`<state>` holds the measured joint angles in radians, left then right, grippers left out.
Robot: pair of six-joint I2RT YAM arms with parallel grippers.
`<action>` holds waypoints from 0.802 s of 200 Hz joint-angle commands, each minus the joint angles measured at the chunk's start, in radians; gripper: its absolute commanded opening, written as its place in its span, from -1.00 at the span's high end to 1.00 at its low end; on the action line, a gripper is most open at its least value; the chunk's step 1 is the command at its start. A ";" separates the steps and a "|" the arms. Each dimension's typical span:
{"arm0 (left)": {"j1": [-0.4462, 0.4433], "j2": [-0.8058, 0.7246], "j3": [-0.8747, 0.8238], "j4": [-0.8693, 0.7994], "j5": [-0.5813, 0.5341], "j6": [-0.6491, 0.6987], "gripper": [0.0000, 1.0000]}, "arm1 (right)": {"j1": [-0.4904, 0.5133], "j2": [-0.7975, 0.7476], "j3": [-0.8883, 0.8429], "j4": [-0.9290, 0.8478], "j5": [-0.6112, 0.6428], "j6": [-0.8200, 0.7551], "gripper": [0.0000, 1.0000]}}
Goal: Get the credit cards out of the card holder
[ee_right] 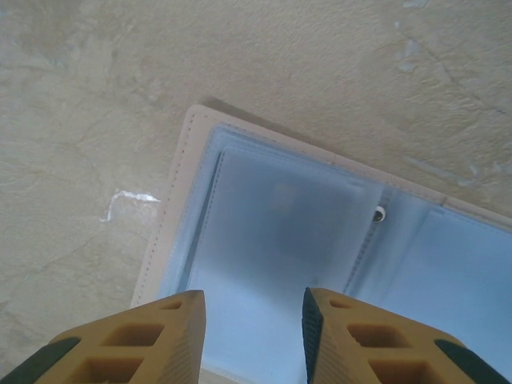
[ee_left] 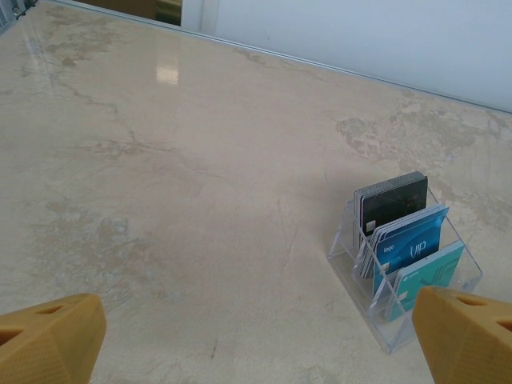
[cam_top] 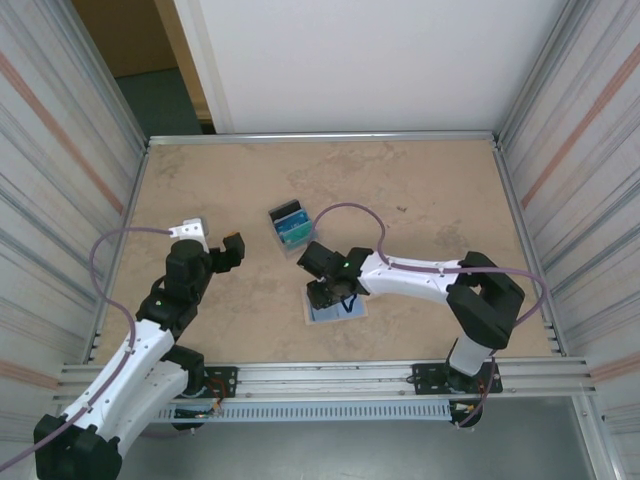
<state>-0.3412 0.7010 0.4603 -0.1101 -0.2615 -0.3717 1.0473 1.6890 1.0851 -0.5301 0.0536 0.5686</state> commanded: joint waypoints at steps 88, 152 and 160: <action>0.005 0.002 -0.006 -0.010 -0.022 -0.010 -0.98 | 0.046 0.081 0.030 -0.014 -0.034 0.033 0.07; 0.005 0.017 -0.004 -0.008 -0.005 -0.015 -0.97 | 0.057 0.103 0.016 -0.014 -0.019 0.040 -0.05; 0.005 0.020 -0.003 -0.006 -0.004 -0.014 -0.97 | 0.057 0.106 0.011 -0.013 -0.017 0.040 -0.04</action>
<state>-0.3412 0.7170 0.4595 -0.1123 -0.2626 -0.3717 1.0985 1.7699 1.0958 -0.5320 0.0269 0.5770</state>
